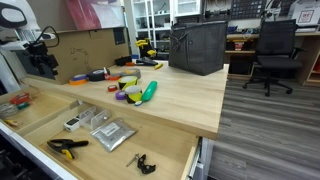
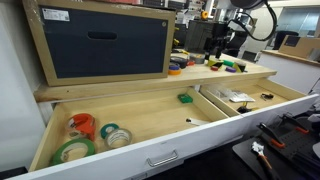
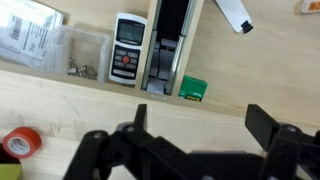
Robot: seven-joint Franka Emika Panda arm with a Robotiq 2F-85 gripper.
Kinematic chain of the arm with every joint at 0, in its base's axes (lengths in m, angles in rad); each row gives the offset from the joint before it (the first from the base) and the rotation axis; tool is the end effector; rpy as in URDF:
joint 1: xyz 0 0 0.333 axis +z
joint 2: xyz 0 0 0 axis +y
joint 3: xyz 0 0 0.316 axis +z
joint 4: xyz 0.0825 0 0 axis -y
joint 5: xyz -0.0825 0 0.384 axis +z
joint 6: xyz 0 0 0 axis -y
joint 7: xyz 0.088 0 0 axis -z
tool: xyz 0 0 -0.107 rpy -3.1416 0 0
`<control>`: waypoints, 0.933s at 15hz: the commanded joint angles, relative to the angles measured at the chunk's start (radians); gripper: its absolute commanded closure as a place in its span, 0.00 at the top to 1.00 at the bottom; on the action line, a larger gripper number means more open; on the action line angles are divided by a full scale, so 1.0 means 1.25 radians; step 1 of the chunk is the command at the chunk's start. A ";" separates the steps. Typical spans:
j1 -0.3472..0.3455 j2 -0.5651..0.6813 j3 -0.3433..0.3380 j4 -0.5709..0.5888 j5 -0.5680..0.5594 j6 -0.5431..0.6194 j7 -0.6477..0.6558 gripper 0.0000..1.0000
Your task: Put the green tape from the counter in the topmost drawer on the left.
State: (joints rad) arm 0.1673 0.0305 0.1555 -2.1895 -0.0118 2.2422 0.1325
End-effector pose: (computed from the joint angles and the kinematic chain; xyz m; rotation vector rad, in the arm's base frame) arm 0.5106 0.1702 0.3751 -3.1255 -0.3095 -0.0362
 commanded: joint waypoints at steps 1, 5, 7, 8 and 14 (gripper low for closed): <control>-0.010 -0.060 -0.005 0.011 0.020 -0.035 -0.026 1.00; -0.020 -0.116 -0.016 0.016 0.055 -0.101 -0.019 1.00; -0.028 -0.142 -0.027 0.018 0.068 -0.157 -0.020 1.00; -0.032 -0.154 -0.033 0.017 0.071 -0.179 -0.017 1.00; -0.056 -0.227 -0.061 0.009 0.065 -0.272 -0.024 1.00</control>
State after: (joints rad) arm 0.1145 -0.1975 0.0863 -2.1694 0.0610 1.9577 0.1250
